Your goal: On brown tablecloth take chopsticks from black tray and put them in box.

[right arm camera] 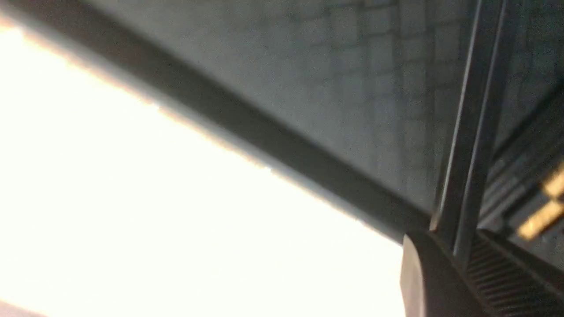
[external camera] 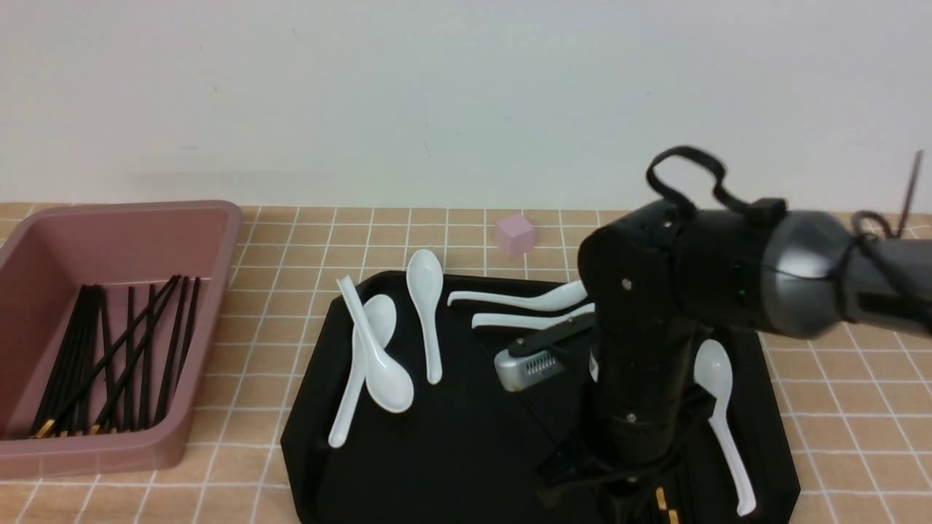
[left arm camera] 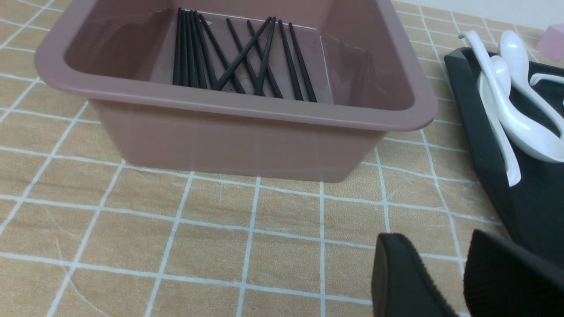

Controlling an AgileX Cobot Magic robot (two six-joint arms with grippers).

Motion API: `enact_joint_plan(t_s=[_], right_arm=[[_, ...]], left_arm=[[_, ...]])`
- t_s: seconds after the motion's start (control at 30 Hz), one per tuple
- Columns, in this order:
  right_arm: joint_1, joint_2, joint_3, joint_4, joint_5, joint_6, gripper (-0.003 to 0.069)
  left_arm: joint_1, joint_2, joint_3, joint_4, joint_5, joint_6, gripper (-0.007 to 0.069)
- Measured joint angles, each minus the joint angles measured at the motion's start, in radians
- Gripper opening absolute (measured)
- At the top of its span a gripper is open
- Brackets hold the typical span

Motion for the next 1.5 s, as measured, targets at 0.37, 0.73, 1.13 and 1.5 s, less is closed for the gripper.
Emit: enact_joint_plan(t_s=[0.37, 0.73, 1.13, 1.5], right_arm=[[0.082, -0.097, -0.246, 0.008, 0.012, -0.024, 0.0115], [0.180, 0.316, -1.005, 0.124, 0.096, -0.037, 0.0115], [0.222, 0.718, -1.375, 0.414, -0.333, 0.098, 0.0115], [0.222, 0.885, -1.375, 0.602, -0.607, 0.062, 0.0118]], left_arm=[[0.000, 0.000, 0.000, 0.000, 0.000, 0.000, 0.0238], [0.000, 0.000, 0.000, 0.000, 0.000, 0.000, 0.0238], [0.000, 0.000, 0.000, 0.000, 0.000, 0.000, 0.0238], [0.000, 0.000, 0.000, 0.000, 0.000, 0.000, 0.0238]])
